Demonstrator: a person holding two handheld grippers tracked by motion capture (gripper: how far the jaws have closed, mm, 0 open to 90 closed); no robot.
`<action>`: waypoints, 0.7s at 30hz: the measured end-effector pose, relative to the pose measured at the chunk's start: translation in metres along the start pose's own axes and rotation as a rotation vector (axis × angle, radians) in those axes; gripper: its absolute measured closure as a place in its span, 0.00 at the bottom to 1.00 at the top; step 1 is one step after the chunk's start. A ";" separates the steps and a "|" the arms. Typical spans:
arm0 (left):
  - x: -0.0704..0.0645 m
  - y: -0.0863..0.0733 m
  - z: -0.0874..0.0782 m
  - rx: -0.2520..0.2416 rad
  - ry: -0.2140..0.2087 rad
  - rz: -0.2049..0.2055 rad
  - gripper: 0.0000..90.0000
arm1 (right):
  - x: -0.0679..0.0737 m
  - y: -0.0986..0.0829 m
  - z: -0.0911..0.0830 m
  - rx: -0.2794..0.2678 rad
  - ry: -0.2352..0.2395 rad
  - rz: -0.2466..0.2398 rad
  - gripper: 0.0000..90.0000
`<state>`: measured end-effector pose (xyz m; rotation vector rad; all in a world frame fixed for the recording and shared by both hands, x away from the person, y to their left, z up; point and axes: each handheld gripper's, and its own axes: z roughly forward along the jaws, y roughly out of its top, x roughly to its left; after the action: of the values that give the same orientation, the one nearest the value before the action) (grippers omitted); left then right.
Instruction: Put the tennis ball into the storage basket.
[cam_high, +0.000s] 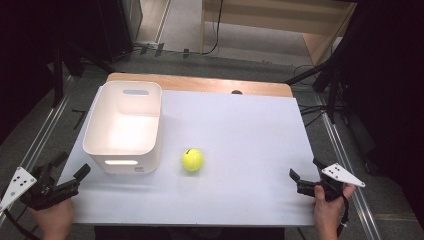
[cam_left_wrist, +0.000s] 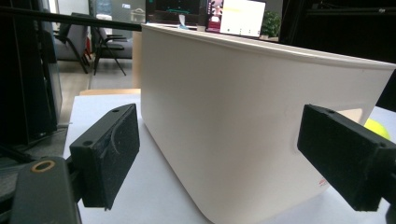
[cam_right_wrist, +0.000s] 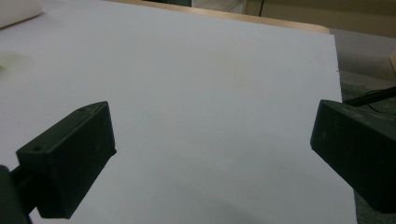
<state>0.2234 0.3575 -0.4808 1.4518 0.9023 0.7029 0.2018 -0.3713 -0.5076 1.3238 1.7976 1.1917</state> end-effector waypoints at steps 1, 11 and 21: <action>0.000 0.000 0.000 0.001 0.002 0.000 0.14 | 0.003 0.004 0.000 0.006 0.006 -0.006 0.00; -0.003 -0.001 -0.001 -0.002 0.003 0.021 0.14 | 0.023 0.028 0.007 0.020 0.090 -0.059 0.00; -0.002 0.000 -0.001 -0.005 0.009 0.016 0.14 | 0.047 0.052 0.023 0.053 0.153 -0.130 0.00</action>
<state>0.2217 0.3565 -0.4810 1.4539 0.8955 0.7238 0.2280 -0.3145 -0.4678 1.1521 2.0036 1.2098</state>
